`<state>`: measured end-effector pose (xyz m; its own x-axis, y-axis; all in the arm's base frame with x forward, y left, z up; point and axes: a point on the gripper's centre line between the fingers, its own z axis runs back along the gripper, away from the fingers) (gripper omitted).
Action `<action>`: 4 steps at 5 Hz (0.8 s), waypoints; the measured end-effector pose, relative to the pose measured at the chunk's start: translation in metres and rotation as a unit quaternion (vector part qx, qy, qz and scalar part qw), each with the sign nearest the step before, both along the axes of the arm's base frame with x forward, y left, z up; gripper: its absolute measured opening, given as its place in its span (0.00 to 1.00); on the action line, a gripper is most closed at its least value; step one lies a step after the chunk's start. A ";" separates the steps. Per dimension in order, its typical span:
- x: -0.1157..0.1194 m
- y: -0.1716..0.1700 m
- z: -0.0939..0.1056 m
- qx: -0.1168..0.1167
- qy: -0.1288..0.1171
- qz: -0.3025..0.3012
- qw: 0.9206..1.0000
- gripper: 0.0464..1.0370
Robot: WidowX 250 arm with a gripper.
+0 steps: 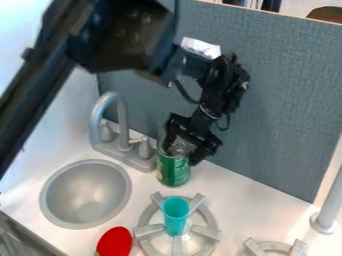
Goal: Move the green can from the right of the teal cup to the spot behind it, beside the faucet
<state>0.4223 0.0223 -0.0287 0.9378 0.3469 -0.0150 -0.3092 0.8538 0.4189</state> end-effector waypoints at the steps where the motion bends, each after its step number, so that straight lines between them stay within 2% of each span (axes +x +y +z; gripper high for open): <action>1: -0.008 -0.011 0.031 -0.042 -0.052 0.001 0.998 0.96; 2: -0.024 -0.020 0.058 -0.082 -0.088 -0.003 0.993 0.96; 3: -0.045 -0.026 0.074 -0.109 -0.098 -0.026 0.989 0.96; 4: -0.078 -0.021 0.070 -0.115 -0.050 -0.058 0.990 0.96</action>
